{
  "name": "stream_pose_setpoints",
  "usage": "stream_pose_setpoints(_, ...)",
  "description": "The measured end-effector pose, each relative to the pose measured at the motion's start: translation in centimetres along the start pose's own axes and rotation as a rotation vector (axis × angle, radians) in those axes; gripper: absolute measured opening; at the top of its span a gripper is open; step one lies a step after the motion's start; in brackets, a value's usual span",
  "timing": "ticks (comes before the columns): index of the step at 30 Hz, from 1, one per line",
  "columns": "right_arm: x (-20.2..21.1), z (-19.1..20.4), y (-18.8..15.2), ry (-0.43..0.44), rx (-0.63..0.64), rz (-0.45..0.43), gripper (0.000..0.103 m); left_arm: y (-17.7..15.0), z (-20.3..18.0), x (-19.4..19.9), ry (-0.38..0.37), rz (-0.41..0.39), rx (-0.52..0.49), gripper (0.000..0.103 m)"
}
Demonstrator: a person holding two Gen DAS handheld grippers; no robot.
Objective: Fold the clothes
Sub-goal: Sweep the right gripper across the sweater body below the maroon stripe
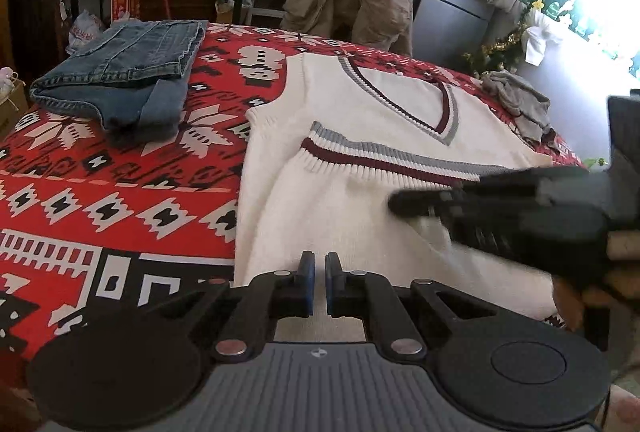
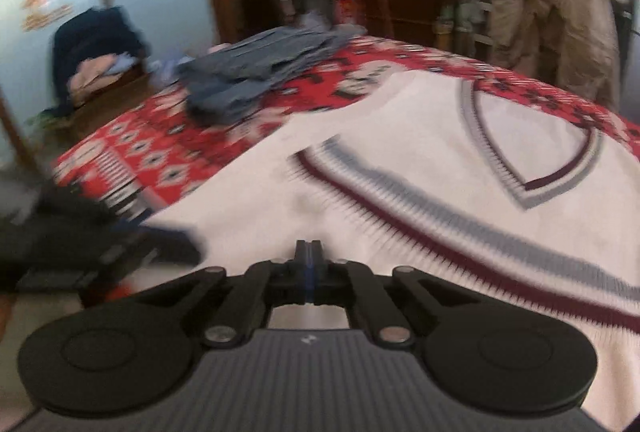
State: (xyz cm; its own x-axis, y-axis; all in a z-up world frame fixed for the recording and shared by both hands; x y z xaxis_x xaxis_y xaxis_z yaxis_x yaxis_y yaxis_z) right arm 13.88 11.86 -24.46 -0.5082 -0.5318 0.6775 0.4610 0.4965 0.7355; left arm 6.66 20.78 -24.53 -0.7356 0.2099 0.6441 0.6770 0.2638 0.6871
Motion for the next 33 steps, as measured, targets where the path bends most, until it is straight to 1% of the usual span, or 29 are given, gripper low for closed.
stream_pose_setpoints(2, -0.5, -0.6, 0.8, -0.008, -0.024, 0.004, 0.002, 0.4, -0.1, 0.1, -0.015, -0.014, 0.004, 0.007)
stream_pose_setpoints(3, -0.3, -0.4, 1.1, 0.014, -0.032, 0.001, 0.002, 0.7, -0.1, 0.1, -0.021, -0.023, 0.002, 0.007)
stream_pose_setpoints(6, 0.6, 1.9, 1.1, 0.109, 0.019, -0.002, 0.002, 1.1, 0.3, -0.4, -0.027, -0.025, 0.018, 0.007)
stream_pose_setpoints(7, 0.5, 2.7, 0.9, 0.127, 0.046, 0.005, 0.002, 1.2, 0.5, -0.5, -0.028, -0.023, 0.027, 0.007)
stream_pose_setpoints(9, -0.2, 3.9, 0.8, 0.133, 0.08, 0.016, 0.002, 0.9, 1.1, -0.6, -0.022, -0.019, 0.048, 0.006)
stream_pose_setpoints(11, -1.4, 4.0, 0.9, 0.124, 0.073, 0.026, 0.002, 0.7, 1.4, -0.4, -0.025, -0.022, 0.051, 0.005)
stream_pose_setpoints(12, -1.9, 3.9, 1.1, 0.115, 0.06, 0.02, 0.0, 0.5, 1.5, -0.2, -0.025, -0.023, 0.047, 0.005)
stream_pose_setpoints(13, -2.4, 3.5, 1.5, 0.1, 0.048, 0.013, 0.0, 0.4, 1.5, -0.1, -0.026, -0.023, 0.041, 0.005)
stream_pose_setpoints(15, -3.4, 2.3, 2.3, 0.021, 0.027, 0.001, 0.0, 0.2, 1.4, 0.2, -0.025, -0.022, 0.028, 0.005)
stream_pose_setpoints(18, -3.1, 1.1, 3.1, 0.0, -0.027, 0.005, 0.0, 0.1, 1.3, 0.4, -0.018, -0.02, 0.034, 0.005)
stream_pose_setpoints(19, -2.4, 1.1, 3.2, 0.002, -0.019, -0.008, 0.002, 0.1, 1.2, 0.4, -0.018, -0.019, 0.036, 0.005)
stream_pose_setpoints(21, -0.8, 1.1, 2.8, 0.026, 0.001, -0.021, 0.003, 0.2, 0.8, 0.6, -0.03, -0.024, 0.036, 0.005)
stream_pose_setpoints(24, 1.4, 1.8, 0.8, 0.082, 0.037, 0.008, 0.003, 0.2, -0.5, 0.7, -0.081, -0.026, 0.03, 0.005)
stream_pose_setpoints(26, 2.0, 2.4, -0.9, 0.09, 0.084, 0.036, 0.003, -0.2, -1.5, 0.3, -0.093, -0.003, 0.0, 0.006)
stream_pose_setpoints(27, 1.8, 2.5, -1.5, 0.082, 0.098, 0.044, 0.003, -0.7, -1.7, -0.1, -0.076, 0.021, -0.021, 0.006)
stream_pose_setpoints(29, 1.1, 2.2, -1.5, 0.062, 0.089, 0.037, 0.0, -1.1, -2.0, -0.2, -0.046, 0.015, -0.064, 0.006)
stream_pose_setpoints(33, -1.2, 0.0, 0.4, -0.033, 0.026, 0.022, 0.0, -1.4, -1.8, 0.2, -0.037, 0.022, -0.074, 0.006)
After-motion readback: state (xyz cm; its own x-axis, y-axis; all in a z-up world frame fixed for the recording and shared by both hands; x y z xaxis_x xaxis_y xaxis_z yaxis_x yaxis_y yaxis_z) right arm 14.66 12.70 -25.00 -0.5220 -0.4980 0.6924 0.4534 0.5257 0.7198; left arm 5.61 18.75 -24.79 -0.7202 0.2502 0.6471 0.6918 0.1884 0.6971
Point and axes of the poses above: each gripper's, at about its wrist camera, not at the fingertips, and x roughly against the way its jaws point, z to its left, y to its top, the point moved 9 cm from there along -x, roughly the way its jaws point, and after that the axes turned 10 degrees about -y, right-handed, at the moved point
